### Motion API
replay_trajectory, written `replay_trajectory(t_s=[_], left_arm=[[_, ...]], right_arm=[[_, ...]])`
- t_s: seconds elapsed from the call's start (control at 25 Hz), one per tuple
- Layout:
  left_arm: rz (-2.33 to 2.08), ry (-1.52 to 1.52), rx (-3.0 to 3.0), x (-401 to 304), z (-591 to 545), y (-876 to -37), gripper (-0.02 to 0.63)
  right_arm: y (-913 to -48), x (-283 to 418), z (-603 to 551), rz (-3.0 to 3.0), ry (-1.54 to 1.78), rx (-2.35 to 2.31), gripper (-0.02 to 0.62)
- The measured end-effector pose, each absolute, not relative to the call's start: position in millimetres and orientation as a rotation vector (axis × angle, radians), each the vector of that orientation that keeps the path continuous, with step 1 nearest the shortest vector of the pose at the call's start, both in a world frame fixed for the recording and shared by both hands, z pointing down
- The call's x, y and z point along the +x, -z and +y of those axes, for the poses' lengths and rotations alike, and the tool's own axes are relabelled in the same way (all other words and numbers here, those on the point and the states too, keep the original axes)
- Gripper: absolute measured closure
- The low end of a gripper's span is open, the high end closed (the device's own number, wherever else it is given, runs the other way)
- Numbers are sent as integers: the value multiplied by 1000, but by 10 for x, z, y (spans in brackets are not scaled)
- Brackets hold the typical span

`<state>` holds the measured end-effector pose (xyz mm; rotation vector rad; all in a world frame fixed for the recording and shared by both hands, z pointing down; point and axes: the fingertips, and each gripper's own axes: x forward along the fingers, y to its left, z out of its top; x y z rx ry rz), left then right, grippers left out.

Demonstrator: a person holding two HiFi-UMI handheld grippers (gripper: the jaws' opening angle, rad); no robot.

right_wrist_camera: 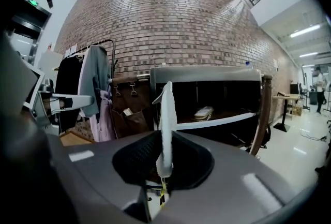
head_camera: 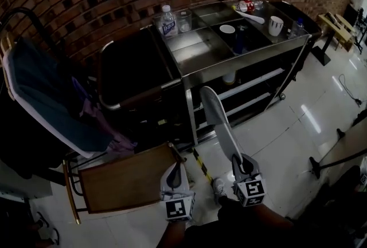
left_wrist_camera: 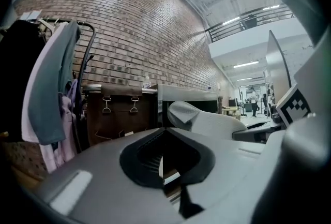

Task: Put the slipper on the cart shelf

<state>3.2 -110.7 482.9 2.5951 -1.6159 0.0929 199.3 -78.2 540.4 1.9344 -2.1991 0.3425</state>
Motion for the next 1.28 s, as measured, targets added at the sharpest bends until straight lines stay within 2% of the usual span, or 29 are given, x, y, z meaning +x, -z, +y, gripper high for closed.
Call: replay_trajectory(t_s=[0.36,0.8,1.28], left_arm=[[-1765,-89,2522,385,-1878,-4739,591],[-1998,-195,2362,25,-2290,-4739,591],[-2063,-181,2333,-58,-2466,-4680,591]], right_arm=[[-5540,2349,-1899,-2289,-453,1832,549],[-5792,2315,-3015,-2373,-725,1765,549],[-6004,2135,-3857,-2362,-984,1767,549]])
